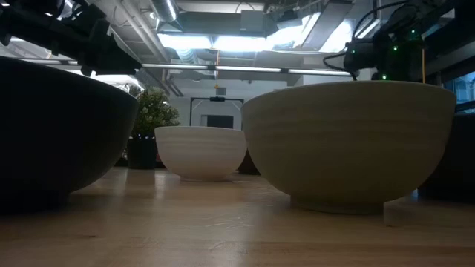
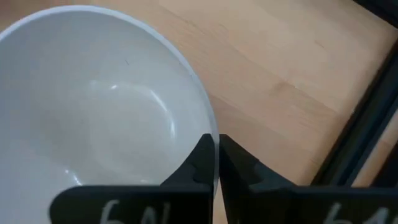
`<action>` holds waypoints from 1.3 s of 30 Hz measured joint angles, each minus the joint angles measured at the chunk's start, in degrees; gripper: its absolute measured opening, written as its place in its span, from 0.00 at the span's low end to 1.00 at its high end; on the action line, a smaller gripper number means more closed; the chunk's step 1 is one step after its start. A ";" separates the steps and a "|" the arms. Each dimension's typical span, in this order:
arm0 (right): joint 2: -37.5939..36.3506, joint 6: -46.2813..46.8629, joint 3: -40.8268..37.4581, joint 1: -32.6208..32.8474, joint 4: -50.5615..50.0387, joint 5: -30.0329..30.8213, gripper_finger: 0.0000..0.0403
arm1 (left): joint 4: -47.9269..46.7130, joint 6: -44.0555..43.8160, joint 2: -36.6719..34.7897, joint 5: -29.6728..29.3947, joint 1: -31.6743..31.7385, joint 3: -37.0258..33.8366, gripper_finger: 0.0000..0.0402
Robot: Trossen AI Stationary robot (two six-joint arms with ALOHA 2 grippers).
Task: Nest bowls inside each other
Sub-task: Stack the right white bowl on the white bowl
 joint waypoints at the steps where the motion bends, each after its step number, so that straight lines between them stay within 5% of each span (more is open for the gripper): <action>1: 0.00 -0.02 0.50 0.00 0.04 -0.57 0.02 | 0.02 0.00 0.00 0.00 0.00 0.00 0.48; 10: 0.00 -1.45 7.63 1.56 0.10 -5.94 0.02 | 0.02 0.00 0.00 0.00 -0.02 0.00 0.48; 19: 2.19 0.15 16.49 11.40 0.22 -7.66 0.02 | 0.02 0.00 0.02 -0.02 -0.01 0.00 0.48; 39: 33.25 -5.74 41.29 30.92 4.89 -15.14 0.02 | 0.02 -0.11 0.02 0.00 0.00 0.00 0.48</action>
